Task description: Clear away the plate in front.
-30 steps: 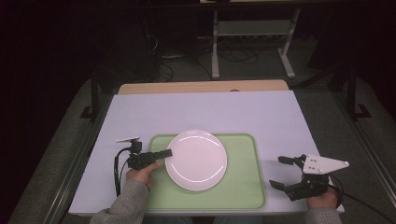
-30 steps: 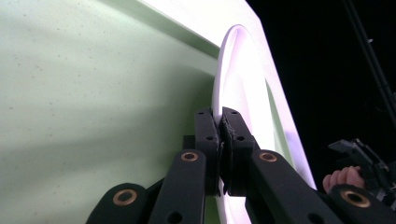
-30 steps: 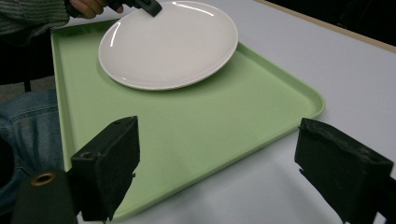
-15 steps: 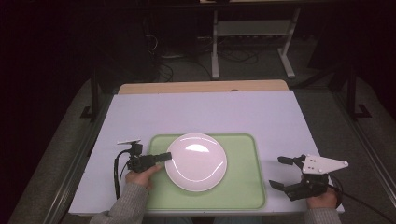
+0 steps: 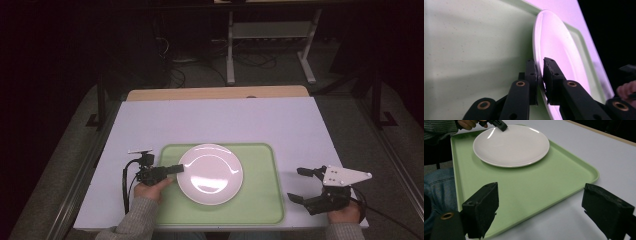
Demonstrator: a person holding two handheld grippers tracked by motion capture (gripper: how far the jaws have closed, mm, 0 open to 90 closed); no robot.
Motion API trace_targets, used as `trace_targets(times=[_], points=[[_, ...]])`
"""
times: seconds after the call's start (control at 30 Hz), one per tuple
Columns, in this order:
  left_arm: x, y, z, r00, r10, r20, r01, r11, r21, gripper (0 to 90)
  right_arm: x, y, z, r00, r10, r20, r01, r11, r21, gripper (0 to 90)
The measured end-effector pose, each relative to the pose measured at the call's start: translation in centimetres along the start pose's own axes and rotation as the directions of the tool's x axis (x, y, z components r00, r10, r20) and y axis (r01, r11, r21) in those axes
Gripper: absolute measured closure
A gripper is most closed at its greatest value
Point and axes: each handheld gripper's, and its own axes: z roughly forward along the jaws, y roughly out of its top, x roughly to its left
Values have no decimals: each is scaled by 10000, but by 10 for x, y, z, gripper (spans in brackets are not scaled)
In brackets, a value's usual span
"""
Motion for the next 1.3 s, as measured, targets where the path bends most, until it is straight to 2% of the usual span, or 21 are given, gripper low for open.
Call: trace_targets(times=[0.27, 0.47, 0.7, 0.9, 0.93, 1.03, 1.07, 1.3], points=[[-3, 1, 0, 9979, 470, -453, -462, 9988, 186, 791, 0, 0, 0, 10000, -5, -14, 5, 10000, -15, 132], [-2, 1, 2, 9964, 537, -652, -517, 9982, 320, 784, 0, 0, 0, 10000, 0, -11, 0, 10000, -31, 132], [-4, -1, 1, 9944, 717, -773, -684, 9966, 450, 776, 1, 0, 0, 10000, -5, -4, 5, 10000, -35, 132], [-7, -4, 3, 9904, 1082, -864, -1016, 9917, 782, 757, 1, 1, 0, 10000, -51, 2, 51, 10000, -14, 132], [-9, -4, 4, 9881, 1219, -940, -1140, 9898, 856, 755, 0, 1, 0, 10000, -44, 9, 44, 10000, -6, 132], [-10, -5, 4, 9876, 1265, -927, -1184, 9890, 884, 753, 0, 1, 0, 10000, -37, 12, 37, 10000, -9, 132], [-11, -6, 5, 9852, 1378, -1017, -1283, 9872, 948, 751, 0, 1, 0, 10000, -49, 12, 49, 10000, -1, 132], [-11, -8, 5, 9837, 1481, -1022, -1384, 9857, 964, 750, 0, 1, 0, 10000, -40, 10, 40, 10000, -5, 132]])
